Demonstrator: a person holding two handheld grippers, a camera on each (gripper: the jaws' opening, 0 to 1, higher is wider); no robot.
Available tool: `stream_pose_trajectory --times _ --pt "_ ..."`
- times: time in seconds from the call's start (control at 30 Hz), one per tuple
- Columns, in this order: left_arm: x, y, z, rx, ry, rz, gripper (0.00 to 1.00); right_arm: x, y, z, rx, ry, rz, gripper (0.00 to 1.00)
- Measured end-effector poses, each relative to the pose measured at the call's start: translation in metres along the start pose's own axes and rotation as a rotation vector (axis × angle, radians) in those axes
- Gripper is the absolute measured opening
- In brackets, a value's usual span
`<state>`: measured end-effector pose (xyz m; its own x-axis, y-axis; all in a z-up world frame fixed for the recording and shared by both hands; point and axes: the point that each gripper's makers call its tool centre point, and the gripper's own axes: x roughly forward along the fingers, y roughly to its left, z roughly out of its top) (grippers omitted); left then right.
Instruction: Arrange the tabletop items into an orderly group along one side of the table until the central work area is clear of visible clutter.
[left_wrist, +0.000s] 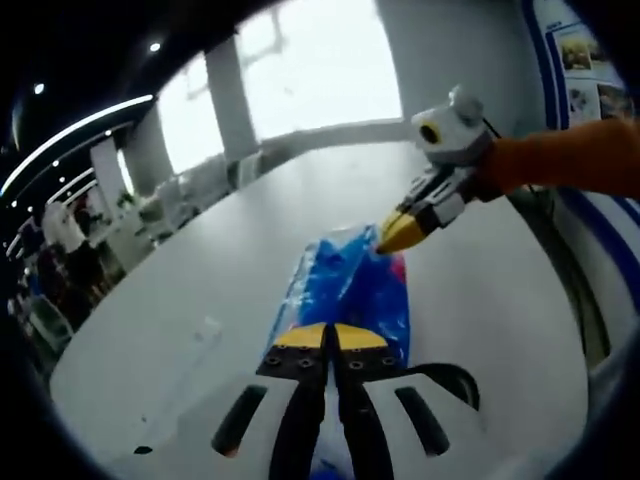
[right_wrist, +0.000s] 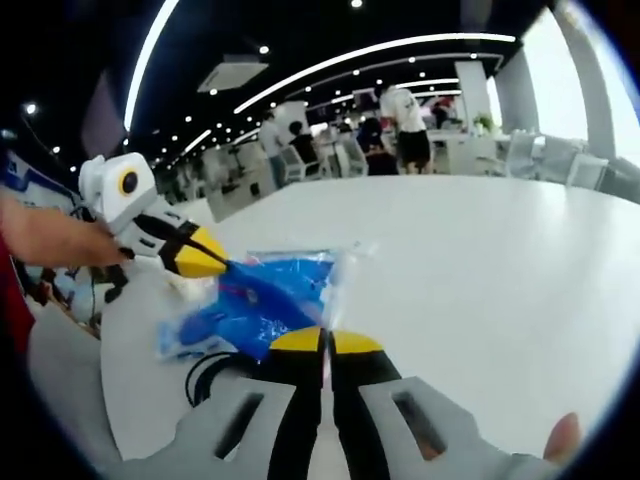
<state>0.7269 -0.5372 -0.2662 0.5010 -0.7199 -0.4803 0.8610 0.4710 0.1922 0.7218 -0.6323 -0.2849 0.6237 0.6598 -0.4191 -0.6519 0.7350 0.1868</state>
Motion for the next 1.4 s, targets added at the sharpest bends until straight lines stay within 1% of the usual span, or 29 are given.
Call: stream_pose_trajectory --times 0.3,0.4,0.53,0.63,0.8,1.03,1.2,1.4 --pt "0.023 0.005 -0.016 -0.003 0.035 0.0 0.0 0.006 -0.013 -0.011 0.009 0.01 -0.034 0.02" --pt "0.035 0.005 -0.023 -0.005 0.054 -0.005 0.0 0.014 -0.026 -0.022 0.015 0.026 -0.054 0.02" --pt "0.048 0.003 -0.03 -0.017 0.065 -0.013 0.0 0.015 -0.039 -0.033 0.04 0.029 -0.075 0.02" --pt "0.055 0.0 -0.035 -0.019 0.072 -0.021 0.0 0.017 -0.045 -0.043 0.047 0.04 -0.084 0.02" --pt "0.065 -0.004 -0.043 -0.022 0.083 -0.034 0.0 0.018 -0.054 -0.052 0.061 0.045 -0.098 0.02" --pt "0.073 -0.006 -0.052 -0.021 0.102 -0.04 0.0 0.02 -0.055 -0.062 0.067 0.052 -0.103 0.02" --pt "0.078 -0.007 -0.055 -0.012 0.113 -0.044 0.0 0.02 -0.057 -0.064 0.065 0.051 -0.114 0.02" --pt "0.083 -0.011 -0.06 -0.008 0.134 -0.055 0.0 0.018 -0.058 -0.074 0.085 0.062 -0.122 0.02"
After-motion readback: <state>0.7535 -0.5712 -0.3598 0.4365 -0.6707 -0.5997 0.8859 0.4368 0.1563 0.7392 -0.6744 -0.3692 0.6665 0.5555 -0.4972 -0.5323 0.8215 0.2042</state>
